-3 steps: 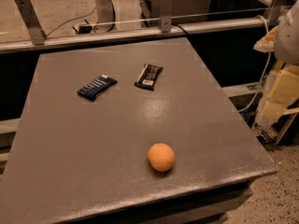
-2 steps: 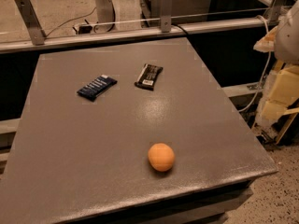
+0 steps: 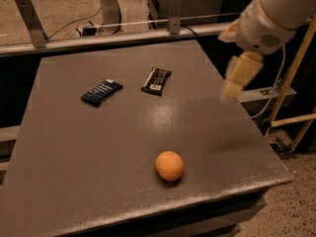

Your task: Pick rxbar chocolate

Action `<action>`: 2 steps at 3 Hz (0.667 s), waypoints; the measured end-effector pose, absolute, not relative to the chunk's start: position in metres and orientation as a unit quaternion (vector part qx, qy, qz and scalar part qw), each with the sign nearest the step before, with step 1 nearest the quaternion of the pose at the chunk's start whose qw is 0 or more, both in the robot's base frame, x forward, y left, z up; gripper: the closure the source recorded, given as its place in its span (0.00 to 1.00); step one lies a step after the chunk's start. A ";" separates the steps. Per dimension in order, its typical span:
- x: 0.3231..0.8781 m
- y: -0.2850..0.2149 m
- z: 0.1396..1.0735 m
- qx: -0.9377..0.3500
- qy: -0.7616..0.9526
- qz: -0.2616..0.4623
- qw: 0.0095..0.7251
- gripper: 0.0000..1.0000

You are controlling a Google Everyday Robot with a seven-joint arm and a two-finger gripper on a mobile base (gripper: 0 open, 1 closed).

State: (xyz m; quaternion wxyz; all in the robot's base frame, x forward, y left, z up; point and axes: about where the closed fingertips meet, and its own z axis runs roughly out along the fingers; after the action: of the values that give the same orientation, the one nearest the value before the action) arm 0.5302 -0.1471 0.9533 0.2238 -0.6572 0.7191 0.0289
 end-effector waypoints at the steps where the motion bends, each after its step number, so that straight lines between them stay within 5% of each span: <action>1: 0.588 -0.077 0.932 -0.675 0.685 0.093 0.258 0.00; 2: 0.625 -0.018 0.913 -0.679 0.672 0.138 0.263 0.00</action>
Offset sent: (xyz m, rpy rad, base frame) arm 0.1383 0.2006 -0.0599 0.2887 0.1272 0.1732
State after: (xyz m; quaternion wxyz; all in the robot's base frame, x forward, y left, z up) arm 0.6245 -0.0180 0.9126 0.2626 -0.6790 0.6715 0.1380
